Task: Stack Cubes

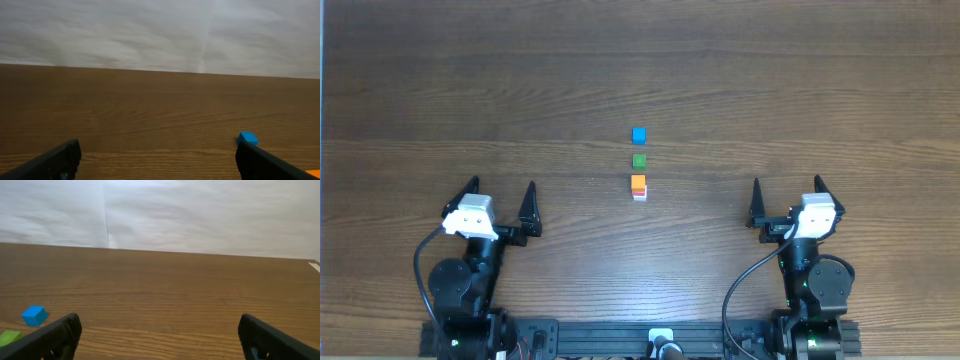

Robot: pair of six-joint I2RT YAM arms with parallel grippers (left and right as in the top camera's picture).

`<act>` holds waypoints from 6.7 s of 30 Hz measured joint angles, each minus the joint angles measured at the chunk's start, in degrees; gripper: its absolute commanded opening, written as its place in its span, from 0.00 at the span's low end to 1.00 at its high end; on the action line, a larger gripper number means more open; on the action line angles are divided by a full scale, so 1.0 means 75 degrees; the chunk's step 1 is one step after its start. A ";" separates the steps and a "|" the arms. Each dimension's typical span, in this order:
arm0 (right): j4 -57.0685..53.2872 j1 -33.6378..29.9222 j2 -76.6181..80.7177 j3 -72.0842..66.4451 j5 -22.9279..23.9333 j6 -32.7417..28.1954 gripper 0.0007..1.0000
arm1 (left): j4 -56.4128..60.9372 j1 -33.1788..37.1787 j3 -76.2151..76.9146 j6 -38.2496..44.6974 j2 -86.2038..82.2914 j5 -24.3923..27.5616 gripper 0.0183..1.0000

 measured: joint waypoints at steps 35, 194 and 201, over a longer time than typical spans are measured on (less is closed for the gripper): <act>-0.4505 0.2174 1.0564 0.9646 -0.0169 0.1562 0.99 | -0.0006 0.0000 0.0000 -0.0003 -0.0020 -0.0032 1.00; -0.7615 0.5406 1.4254 1.1380 0.0376 0.5537 0.01 | -0.0006 0.0000 0.0000 -0.0026 -0.0020 -0.0029 1.00; -0.7618 0.5406 1.4254 1.1380 0.0379 0.5581 0.08 | -0.0006 0.0000 0.0000 -0.0026 -0.0020 -0.0029 1.00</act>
